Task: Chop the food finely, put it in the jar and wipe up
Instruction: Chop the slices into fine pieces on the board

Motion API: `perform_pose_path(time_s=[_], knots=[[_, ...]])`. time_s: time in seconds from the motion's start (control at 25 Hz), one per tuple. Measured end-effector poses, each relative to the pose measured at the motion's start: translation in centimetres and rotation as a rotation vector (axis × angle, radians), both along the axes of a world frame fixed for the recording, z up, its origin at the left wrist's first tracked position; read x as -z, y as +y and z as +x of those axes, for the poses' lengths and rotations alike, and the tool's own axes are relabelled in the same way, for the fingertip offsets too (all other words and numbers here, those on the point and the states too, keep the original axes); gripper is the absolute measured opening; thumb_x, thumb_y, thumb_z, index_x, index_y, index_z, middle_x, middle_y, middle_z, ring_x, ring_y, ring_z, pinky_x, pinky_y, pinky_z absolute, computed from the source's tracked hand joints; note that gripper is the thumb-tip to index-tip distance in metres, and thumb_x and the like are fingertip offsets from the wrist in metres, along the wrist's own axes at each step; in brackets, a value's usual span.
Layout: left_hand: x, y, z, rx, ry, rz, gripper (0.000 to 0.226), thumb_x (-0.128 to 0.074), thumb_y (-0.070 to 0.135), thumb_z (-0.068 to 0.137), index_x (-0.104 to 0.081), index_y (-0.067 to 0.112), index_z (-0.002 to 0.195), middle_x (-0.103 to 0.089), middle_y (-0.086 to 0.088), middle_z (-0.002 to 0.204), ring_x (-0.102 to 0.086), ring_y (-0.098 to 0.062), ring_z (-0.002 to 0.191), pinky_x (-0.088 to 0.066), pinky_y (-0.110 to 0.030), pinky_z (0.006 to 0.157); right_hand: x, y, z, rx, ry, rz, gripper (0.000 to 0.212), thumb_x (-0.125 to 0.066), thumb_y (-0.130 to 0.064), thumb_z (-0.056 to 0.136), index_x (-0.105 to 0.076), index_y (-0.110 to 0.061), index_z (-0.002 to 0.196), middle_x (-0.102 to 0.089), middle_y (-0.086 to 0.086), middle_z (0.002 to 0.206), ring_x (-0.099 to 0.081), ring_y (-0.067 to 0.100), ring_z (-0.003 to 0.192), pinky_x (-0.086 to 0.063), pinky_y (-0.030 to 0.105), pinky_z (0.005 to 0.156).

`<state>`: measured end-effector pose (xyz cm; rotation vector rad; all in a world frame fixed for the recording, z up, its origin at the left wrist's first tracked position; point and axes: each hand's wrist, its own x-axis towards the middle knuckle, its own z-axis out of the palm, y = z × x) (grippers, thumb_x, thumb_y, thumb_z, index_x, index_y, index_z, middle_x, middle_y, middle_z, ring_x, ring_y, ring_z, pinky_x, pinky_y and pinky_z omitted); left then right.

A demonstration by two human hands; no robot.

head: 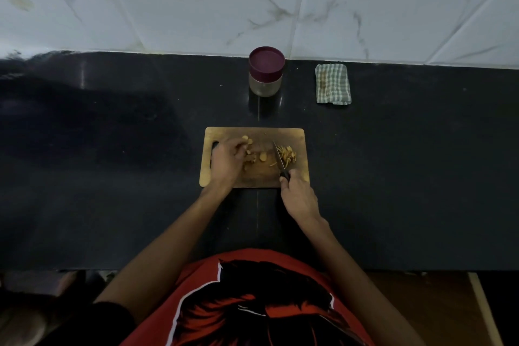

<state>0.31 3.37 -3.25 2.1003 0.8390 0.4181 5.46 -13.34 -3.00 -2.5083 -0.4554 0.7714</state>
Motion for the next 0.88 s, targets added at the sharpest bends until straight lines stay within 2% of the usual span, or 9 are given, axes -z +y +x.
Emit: perform_pose_path(time_s=[0.08,0.16,0.32,0.4,0.48,0.56,0.72,0.88], knots=[[0.6,0.8,-1.7,-0.07,0.01,-0.08,0.021,-0.057,0.012,0.092,-0.068,0.012,0.11,-0.065,0.0,0.108,-0.061,-0.01,0.096,-0.043,-0.009,0.077,0.1,0.0,0.0,-0.003,-0.011,-0.002,0.029,-0.038,-0.033,0.105,-0.046,-0.014,0.125,-0.062,0.009,0.112,-0.061,0.027,0.104,-0.047,0.04,0.08],[1.1,1.0,-3.1,-0.051,0.04,-0.092,0.019,-0.059,0.014,0.091,-0.068,0.016,0.108,-0.064,0.002,0.108,-0.058,-0.006,0.096,-0.04,-0.007,0.076,0.1,0.1,0.0,0.001,-0.014,-0.002,0.028,-0.039,-0.033,0.105,-0.047,-0.014,0.125,-0.063,0.008,0.112,-0.061,0.027,0.104,-0.049,0.043,0.083],[1.4,0.3,-3.2,0.019,0.056,-0.02,0.019,-0.062,0.017,0.09,-0.069,0.016,0.108,-0.059,0.002,0.105,-0.054,-0.006,0.09,-0.045,-0.018,0.082,0.2,0.1,0.0,-0.001,-0.028,0.0,0.027,-0.039,-0.032,0.105,-0.048,-0.014,0.122,-0.063,0.008,0.112,-0.062,0.027,0.104,-0.047,0.041,0.081],[1.2,0.0,-2.3,0.056,0.089,0.05,0.022,-0.061,0.019,0.09,-0.068,0.016,0.111,-0.055,0.001,0.11,-0.054,-0.008,0.092,-0.046,-0.021,0.082,0.1,0.1,0.0,-0.001,-0.024,-0.009,0.028,-0.039,-0.032,0.105,-0.047,-0.015,0.124,-0.062,0.008,0.112,-0.062,0.026,0.103,-0.048,0.042,0.081],[1.4,0.1,-1.5,0.128,0.146,0.14,0.026,-0.061,0.022,0.09,-0.067,0.02,0.115,-0.053,-0.001,0.115,-0.056,-0.015,0.098,-0.05,-0.031,0.085,0.1,0.1,0.0,-0.003,-0.021,-0.018,0.029,-0.039,-0.033,0.105,-0.047,-0.015,0.126,-0.062,0.008,0.112,-0.062,0.026,0.102,-0.049,0.042,0.081],[1.6,0.3,-1.1,0.197,0.197,0.192,0.028,-0.061,0.022,0.09,-0.065,0.025,0.117,-0.051,-0.001,0.115,-0.057,-0.016,0.094,-0.053,-0.037,0.083,0.2,0.1,0.0,-0.003,-0.02,-0.021,0.03,-0.038,-0.033,0.105,-0.046,-0.015,0.126,-0.062,0.008,0.111,-0.062,0.026,0.102,-0.047,0.04,0.078],[1.7,0.3,-0.9,0.236,0.232,0.232,0.027,-0.062,0.02,0.089,-0.065,0.024,0.116,-0.047,0.0,0.117,-0.057,-0.017,0.099,-0.053,-0.039,0.084,0.2,0.1,0.1,0.009,-0.009,-0.011,0.028,-0.039,-0.033,0.105,-0.048,-0.016,0.125,-0.062,0.006,0.109,-0.062,0.022,0.095,-0.045,0.037,0.074],[1.0,0.3,-0.9,0.199,0.15,0.188,0.013,-0.065,0.017,0.086,-0.069,0.018,0.099,-0.053,0.001,0.113,-0.056,-0.014,0.096,-0.053,-0.035,0.082,0.3,0.1,0.1,0.002,-0.014,-0.002,0.026,-0.04,-0.032,0.104,-0.048,-0.017,0.123,-0.062,0.005,0.107,-0.062,0.02,0.092,-0.049,0.038,0.075]])
